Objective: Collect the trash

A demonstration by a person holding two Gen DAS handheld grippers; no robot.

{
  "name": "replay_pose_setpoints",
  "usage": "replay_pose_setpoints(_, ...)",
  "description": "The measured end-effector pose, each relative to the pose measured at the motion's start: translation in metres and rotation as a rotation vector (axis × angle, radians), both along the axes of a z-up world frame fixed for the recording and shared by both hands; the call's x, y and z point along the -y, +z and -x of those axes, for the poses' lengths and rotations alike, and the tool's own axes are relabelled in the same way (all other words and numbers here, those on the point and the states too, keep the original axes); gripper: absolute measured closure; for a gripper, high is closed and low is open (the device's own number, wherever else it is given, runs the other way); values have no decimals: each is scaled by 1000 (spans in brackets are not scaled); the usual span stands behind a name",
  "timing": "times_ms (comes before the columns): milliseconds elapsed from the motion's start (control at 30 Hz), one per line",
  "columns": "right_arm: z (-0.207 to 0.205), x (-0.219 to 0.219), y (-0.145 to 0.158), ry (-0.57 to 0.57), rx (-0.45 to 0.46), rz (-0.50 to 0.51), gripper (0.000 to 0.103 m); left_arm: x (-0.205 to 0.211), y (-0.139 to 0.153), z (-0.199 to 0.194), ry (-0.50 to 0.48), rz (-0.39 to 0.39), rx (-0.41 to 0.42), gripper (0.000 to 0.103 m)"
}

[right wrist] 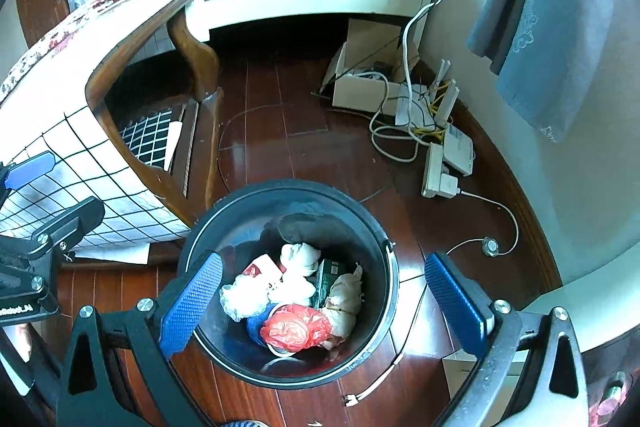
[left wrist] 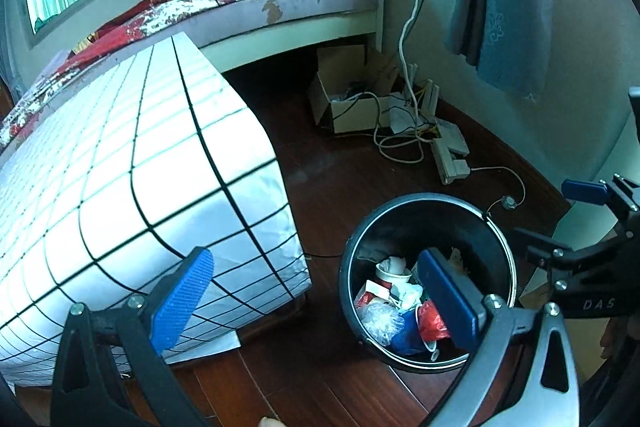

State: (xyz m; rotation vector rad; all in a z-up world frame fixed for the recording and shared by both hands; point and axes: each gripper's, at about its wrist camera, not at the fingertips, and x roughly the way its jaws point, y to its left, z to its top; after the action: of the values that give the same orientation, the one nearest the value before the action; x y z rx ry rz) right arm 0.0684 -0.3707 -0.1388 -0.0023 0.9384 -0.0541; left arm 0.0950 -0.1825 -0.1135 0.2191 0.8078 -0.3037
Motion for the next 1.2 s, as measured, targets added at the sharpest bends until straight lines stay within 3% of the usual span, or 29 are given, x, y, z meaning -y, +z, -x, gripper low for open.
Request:
replay_pose_setpoints(800,72,-35,126,-66,103,29,1,-38,103,63,28,15,87,1)
replay_pose_setpoints(967,94,-48,163,-76,155,37,1,-51,127,84,30,50,106,1)
replay_pose_setpoints(1200,125,-78,209,-76,259,77,1,-63,166,123,15,81,204,1)
